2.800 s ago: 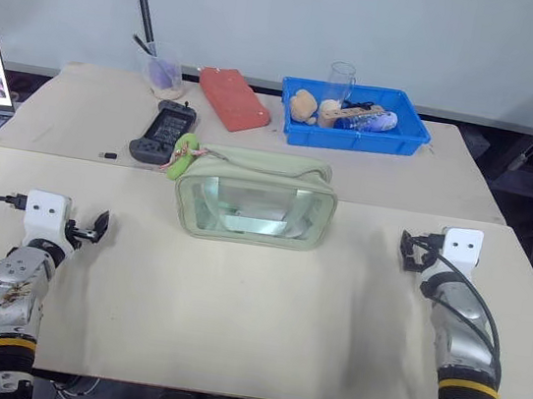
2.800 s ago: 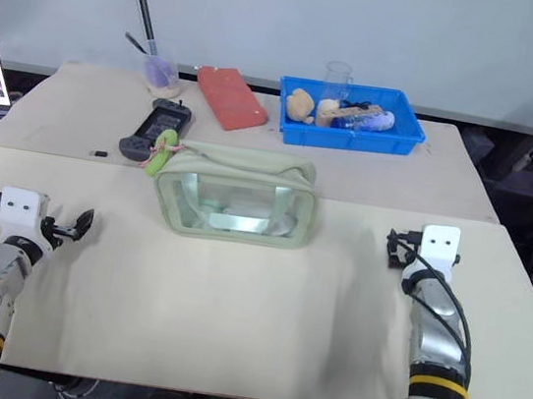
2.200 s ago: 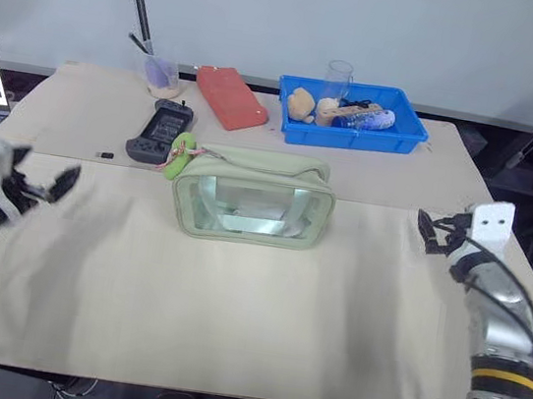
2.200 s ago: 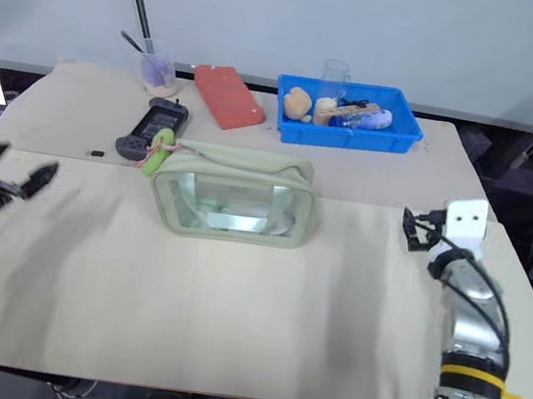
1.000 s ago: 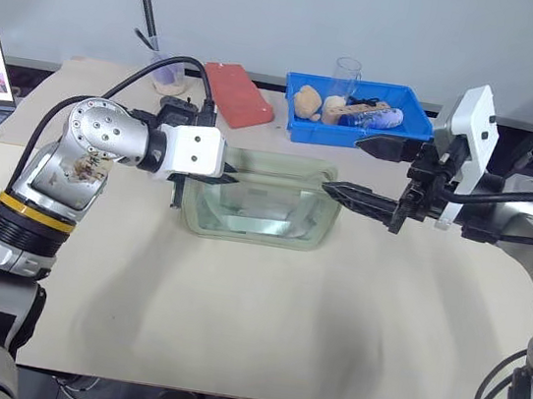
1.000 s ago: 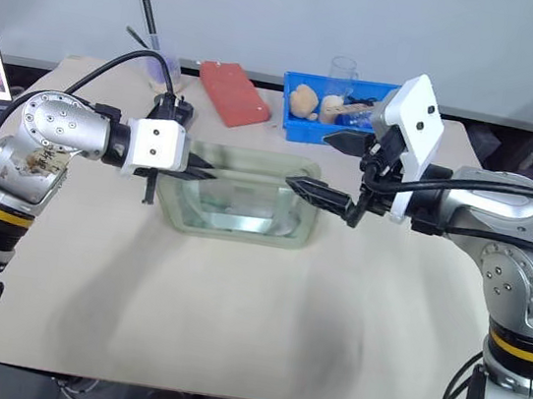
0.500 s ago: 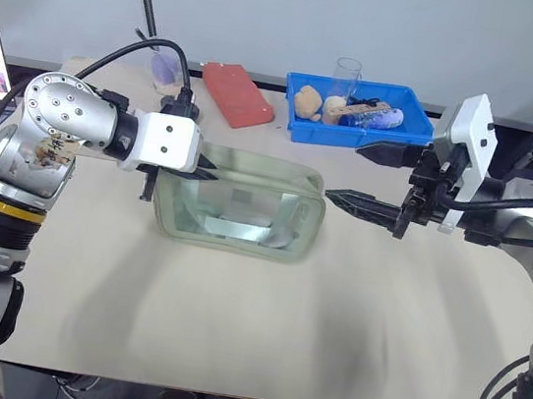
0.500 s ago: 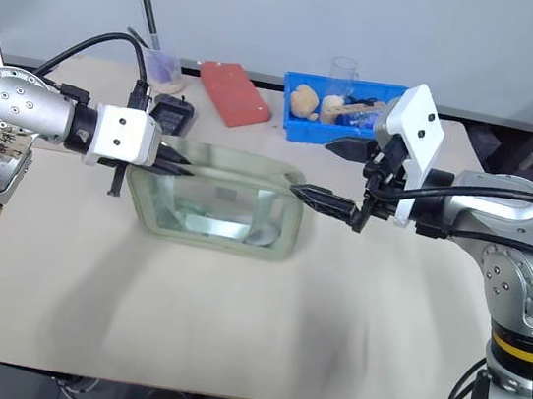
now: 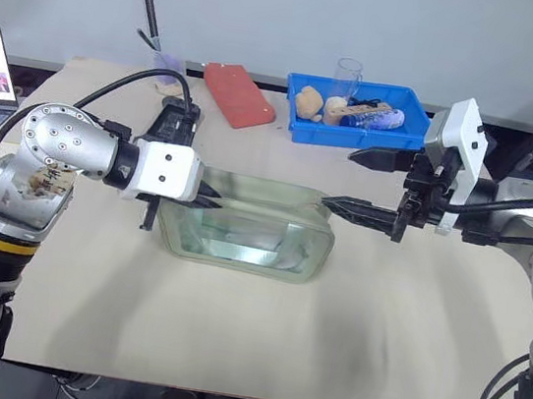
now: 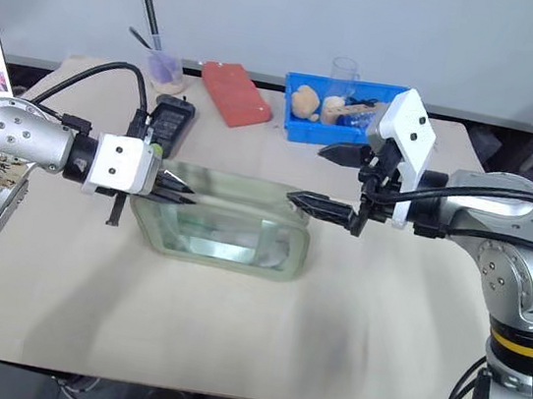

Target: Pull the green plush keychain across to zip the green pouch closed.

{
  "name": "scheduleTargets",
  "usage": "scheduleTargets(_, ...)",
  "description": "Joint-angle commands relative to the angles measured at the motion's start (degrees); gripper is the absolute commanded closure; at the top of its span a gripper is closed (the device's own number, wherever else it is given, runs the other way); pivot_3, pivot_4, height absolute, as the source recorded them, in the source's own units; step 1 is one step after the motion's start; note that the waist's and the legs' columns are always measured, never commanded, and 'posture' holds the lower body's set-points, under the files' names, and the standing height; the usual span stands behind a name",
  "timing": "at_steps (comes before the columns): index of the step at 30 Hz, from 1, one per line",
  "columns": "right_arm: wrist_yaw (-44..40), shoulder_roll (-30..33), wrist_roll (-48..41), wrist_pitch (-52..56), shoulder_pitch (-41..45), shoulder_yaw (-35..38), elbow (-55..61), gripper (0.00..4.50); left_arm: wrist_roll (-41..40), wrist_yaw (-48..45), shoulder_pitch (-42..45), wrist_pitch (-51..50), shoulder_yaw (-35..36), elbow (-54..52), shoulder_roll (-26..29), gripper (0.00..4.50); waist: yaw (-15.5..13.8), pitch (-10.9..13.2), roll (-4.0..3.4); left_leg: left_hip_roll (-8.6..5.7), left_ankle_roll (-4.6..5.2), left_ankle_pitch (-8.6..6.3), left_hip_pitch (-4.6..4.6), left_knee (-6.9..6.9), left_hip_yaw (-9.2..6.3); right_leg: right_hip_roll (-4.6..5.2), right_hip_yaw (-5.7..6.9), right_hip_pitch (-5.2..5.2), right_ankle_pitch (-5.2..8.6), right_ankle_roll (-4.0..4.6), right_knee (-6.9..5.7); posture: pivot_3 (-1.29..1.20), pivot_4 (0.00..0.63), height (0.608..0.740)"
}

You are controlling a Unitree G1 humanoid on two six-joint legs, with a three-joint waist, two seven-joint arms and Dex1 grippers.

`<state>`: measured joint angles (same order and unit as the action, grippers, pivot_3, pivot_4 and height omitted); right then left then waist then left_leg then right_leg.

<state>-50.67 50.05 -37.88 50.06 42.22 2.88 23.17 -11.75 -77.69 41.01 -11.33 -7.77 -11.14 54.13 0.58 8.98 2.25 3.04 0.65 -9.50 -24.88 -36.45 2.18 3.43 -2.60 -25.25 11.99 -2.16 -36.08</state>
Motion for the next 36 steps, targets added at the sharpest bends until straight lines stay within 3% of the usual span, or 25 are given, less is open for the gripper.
scheduleTargets(1, -2.08, 1.73, 1.03, -2.61, -0.17, 0.81, 0.16, 0.00, -3.85, -0.94, 0.42, -2.93, 2.85, -3.41, 1.26, 2.49, 0.05, 0.00, 0.00, 0.00, 0.00, 0.00, 0.00, -0.02, 0.00, 0.00, 0.00, 0.00, 0.01, 0.02, 0.00, 0.00, 0.150, 0.740)
scheduleTargets(6, -6.40, 4.42, 2.72, -5.20, -2.87, -0.92, 0.90, 0.00, -14.21, 1.65, 5.18, -15.41, 6.69, -5.07, -1.08, 0.03, 0.03, 0.01, 0.01, 0.01, 0.00, 0.00, -0.02, -0.09, -0.08, -0.02, 0.07, 0.00, 0.09, -0.12, -0.04, 0.00, 0.150, 0.740)
scheduleTargets(11, -6.70, 3.07, 6.54, -8.85, -5.19, -4.75, 0.69, 0.00, -26.08, 3.98, 8.28, -27.45, 9.86, -8.81, -2.97, 0.03, 0.24, 0.01, 0.01, 0.00, 0.00, 0.00, -0.01, -0.17, -0.09, -0.02, 0.05, 0.05, 0.09, -0.18, -0.05, 0.00, 0.150, 0.740)
scheduleTargets(15, -6.49, 2.01, 8.76, -10.56, -6.24, -6.34, -0.13, 0.00, -29.89, 4.39, 8.68, -31.72, 10.27, -11.20, -1.58, 0.03, 0.30, 0.01, 0.01, 0.00, 0.00, 0.00, 0.01, -0.17, -0.10, -0.04, 0.04, 0.04, 0.08, -0.20, -0.11, 0.00, 0.150, 0.740)
scheduleTargets(19, -6.75, 0.50, 9.59, -11.01, -6.84, -7.45, -0.26, 1.12, -29.83, 4.60, 7.94, -31.52, 9.89, -12.04, -0.35, 0.00, 0.21, 0.01, 0.01, 0.00, 0.00, 0.00, 0.02, -0.19, -0.11, -0.05, 0.04, 0.06, 0.08, -0.19, -0.12, 0.00, 0.150, 0.740)
scheduleTargets(28, -7.81, -0.60, 9.10, -10.68, -6.47, -7.66, -0.26, 4.27, -28.68, 6.23, 4.99, -30.10, 10.79, -12.12, 1.29, 0.00, 0.12, 0.01, 0.01, 0.00, 0.00, 0.00, 0.02, -0.22, -0.10, -0.04, 0.04, 0.07, 0.18, 0.00, -0.11, 0.00, 0.150, 0.740)
scheduleTargets(33, -7.26, -1.17, 10.05, -10.81, -6.72, -7.80, 0.05, 4.43, -28.83, 12.03, 4.12, -32.72, 15.96, -6.33, 1.76, 0.00, 0.12, 0.01, 0.01, 0.00, 0.00, 0.00, 0.02, -0.24, -0.11, -0.04, 0.04, 0.07, 0.18, -0.01, -0.13, 0.00, 0.150, 0.740)
scheduleTargets(36, -6.47, -1.78, 10.70, -11.22, -6.78, -7.65, -0.03, 4.43, -25.13, 14.38, -0.79, -31.04, 19.90, -1.17, 4.34, 0.00, 0.46, 0.00, 0.00, 0.01, 0.00, 0.00, 0.06, -0.24, -0.11, -0.05, 0.04, 0.07, 0.16, -0.05, -0.16, 0.00, 0.150, 0.740)
